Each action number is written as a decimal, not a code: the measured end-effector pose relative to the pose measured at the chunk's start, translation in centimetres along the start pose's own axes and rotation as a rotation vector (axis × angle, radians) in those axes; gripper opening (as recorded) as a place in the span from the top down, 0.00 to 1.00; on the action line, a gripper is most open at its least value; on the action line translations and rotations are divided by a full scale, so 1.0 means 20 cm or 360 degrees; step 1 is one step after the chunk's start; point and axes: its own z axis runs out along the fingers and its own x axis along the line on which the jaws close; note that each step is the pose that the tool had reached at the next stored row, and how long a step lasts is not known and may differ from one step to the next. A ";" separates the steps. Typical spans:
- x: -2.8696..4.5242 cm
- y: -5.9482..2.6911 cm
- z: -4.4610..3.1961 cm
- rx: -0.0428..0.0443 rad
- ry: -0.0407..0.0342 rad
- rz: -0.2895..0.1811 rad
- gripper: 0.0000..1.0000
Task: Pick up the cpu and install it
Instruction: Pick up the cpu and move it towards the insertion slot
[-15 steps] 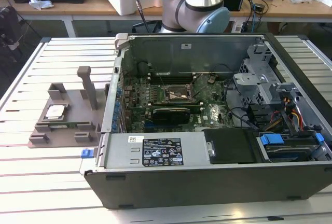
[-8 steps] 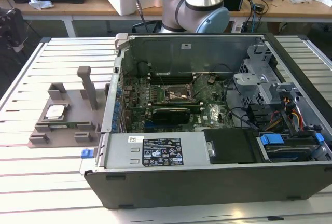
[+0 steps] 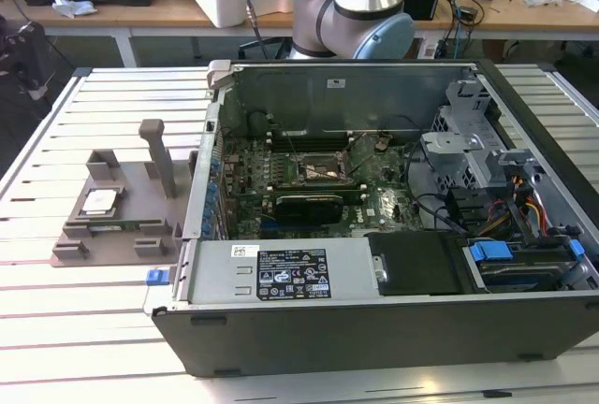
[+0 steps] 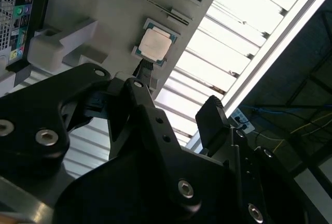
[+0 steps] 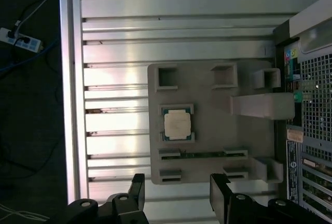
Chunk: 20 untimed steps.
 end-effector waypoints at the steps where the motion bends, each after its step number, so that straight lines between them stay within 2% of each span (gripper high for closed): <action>1: 0.000 0.000 0.002 0.0000 0.0000 0.0000 0.38; 20: 0.001 0.000 0.077 0.0000 0.0000 0.0000 0.38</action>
